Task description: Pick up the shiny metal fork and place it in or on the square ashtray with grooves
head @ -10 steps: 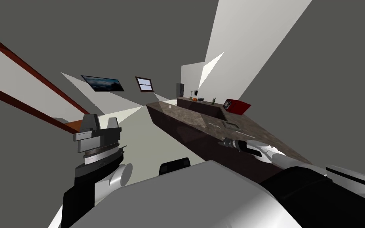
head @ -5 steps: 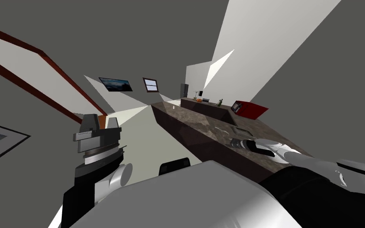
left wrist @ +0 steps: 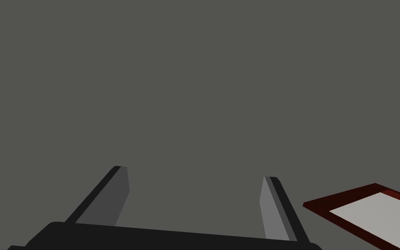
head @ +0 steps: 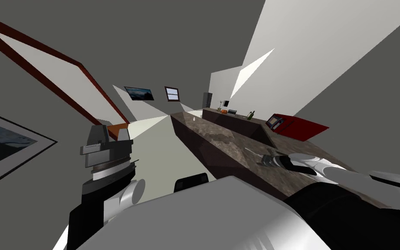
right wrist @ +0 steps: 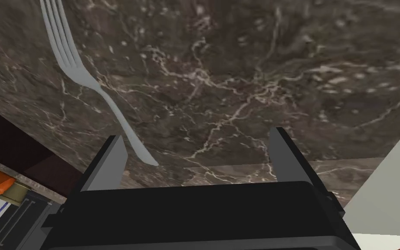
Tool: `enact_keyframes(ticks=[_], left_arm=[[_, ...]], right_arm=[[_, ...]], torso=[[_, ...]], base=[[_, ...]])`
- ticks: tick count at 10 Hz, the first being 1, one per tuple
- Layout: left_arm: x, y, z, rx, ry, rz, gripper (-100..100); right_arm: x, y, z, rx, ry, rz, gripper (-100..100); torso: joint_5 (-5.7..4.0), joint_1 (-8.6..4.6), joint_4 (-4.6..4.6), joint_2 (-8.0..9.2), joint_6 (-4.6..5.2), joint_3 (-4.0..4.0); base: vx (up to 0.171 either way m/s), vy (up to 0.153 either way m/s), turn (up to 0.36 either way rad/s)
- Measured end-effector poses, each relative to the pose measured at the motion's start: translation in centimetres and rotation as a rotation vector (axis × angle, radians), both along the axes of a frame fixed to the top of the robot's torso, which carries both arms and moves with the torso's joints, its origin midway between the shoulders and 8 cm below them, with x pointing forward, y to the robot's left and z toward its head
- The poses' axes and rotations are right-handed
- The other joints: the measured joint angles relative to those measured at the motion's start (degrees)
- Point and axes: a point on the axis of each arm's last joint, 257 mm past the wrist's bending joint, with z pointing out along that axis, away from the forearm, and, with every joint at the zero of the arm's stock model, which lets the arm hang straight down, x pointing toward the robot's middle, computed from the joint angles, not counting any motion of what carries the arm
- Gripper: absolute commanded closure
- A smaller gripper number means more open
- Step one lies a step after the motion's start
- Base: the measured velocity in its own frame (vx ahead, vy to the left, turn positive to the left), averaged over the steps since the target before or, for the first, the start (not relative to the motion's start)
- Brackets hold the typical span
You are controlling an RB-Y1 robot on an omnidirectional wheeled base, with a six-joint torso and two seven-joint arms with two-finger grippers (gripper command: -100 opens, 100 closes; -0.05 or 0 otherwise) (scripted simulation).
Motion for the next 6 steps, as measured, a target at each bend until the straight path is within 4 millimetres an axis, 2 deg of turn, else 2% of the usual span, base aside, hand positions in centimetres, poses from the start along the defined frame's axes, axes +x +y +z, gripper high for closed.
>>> enact_keyframes(ticks=[1, 2, 3, 4, 5, 6], left_arm=[[0.0, 0.0, 0.0, 0.000, 0.000, 0.000, 0], [0.0, 0.0, 0.0, 0.000, 0.000, 0.000, 0], [0.0, 0.0, 0.0, 0.000, 0.000, 0.000, 0], [0.0, 0.0, 0.0, 0.000, 0.000, 0.000, 0], [0.0, 0.0, 0.0, 0.000, 0.000, 0.000, 0], [0.0, 0.0, 0.0, 0.000, 0.000, 0.000, 0]], right_arm=[[-0.7, -0.8, 0.1, -0.018, 0.025, -0.003, -100], [-2.4, -1.6, 0.2, -0.033, 0.062, -0.011, -100], [-3.7, -2.1, 0.0, -0.043, 0.088, -0.015, -100], [-3.8, -2.1, 0.0, -0.045, 0.091, -0.014, 0], [-3.8, -2.1, 0.0, -0.045, 0.090, -0.014, -100], [-4.1, -1.9, -0.6, -0.042, 0.089, -0.020, -100]], torso=[[0.00, -0.01, 0.00, 0.02, -0.01, 0.01], [0.00, -0.07, -0.03, -0.17, -0.03, -0.09], [-0.04, -0.17, -0.05, -0.21, 0.01, -0.12], [-0.01, 0.04, 0.01, 0.08, 0.05, 0.03], [0.04, 0.24, 0.07, 0.31, 0.06, 0.18], [0.04, 0.24, 0.10, 0.41, 0.05, 0.24]], base=[[0.180, -0.099, 0.298], [0.181, -0.133, 0.201], [0.070, -0.065, 0.037], [0.014, -0.012, 0.001], [0.009, -0.027, 0.069], [0.012, -0.039, 0.084]])
